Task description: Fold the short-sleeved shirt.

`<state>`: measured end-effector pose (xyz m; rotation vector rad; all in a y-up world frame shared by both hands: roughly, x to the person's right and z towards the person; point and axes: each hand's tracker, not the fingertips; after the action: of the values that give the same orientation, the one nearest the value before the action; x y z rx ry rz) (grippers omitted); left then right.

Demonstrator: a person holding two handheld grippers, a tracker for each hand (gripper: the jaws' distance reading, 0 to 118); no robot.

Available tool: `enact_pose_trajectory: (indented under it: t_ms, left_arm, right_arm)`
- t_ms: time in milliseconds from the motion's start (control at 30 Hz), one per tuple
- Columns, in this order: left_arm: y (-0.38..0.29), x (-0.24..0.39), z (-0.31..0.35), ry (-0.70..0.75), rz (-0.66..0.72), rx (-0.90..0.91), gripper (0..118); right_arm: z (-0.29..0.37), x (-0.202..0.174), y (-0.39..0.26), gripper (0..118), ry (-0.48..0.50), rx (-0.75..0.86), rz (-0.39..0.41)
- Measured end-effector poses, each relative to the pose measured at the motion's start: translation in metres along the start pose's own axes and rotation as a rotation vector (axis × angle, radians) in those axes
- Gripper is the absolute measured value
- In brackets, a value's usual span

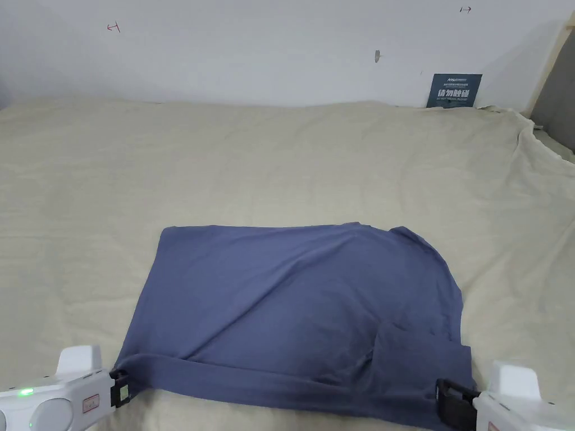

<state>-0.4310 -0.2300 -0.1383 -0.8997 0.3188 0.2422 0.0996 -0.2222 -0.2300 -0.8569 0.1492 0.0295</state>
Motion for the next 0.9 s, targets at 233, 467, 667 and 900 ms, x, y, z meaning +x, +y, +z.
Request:
enact_pose_trajectory:
  t_ms: [233, 467, 667, 900]
  left_arm:
    - [0.002, 0.000, 0.002, -0.005, 0.006, 0.007, 5]
    - [0.001, -0.003, -0.001, -0.009, 0.024, 0.002, 5]
    - [0.005, -0.008, 0.003, -0.024, 0.063, 0.021, 5]
    - [0.035, -0.011, 0.005, -0.043, 0.098, 0.070, 5]
  right_arm:
    - [-0.022, 0.000, -0.024, 66, -0.005, -0.100, -0.006]
    - [-0.012, -0.003, -0.024, 5, 0.069, -0.077, -0.005]
    - [0.010, 0.006, -0.007, 5, 0.100, -0.012, -0.012]
    - [0.023, 0.011, 0.044, 5, 0.140, 0.093, -0.051]
